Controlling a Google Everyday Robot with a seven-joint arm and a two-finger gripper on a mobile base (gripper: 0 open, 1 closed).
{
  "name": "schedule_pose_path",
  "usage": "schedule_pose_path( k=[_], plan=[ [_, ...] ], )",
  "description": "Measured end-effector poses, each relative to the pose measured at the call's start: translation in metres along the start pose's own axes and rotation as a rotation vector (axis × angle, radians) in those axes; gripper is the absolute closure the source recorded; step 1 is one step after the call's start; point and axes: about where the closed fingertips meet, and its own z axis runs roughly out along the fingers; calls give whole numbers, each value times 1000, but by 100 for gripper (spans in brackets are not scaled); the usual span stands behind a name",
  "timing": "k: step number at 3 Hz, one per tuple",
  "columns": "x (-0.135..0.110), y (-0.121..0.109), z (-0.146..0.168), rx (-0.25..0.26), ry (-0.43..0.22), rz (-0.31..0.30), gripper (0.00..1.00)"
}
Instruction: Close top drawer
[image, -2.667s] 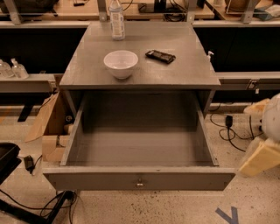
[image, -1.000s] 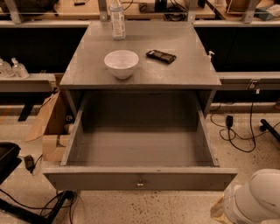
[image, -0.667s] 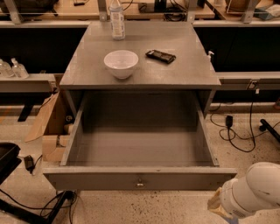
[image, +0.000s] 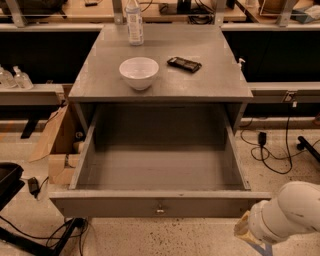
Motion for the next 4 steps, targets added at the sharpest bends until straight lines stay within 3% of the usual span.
schedule_pose_path(
  k=[1,2,4],
  plan=[
    [-24,-24,9,4,-37,-70,100],
    [-24,-24,8,4,-37,-70,100],
    [-39,-51,14,3,-66,-109,100]
  ],
)
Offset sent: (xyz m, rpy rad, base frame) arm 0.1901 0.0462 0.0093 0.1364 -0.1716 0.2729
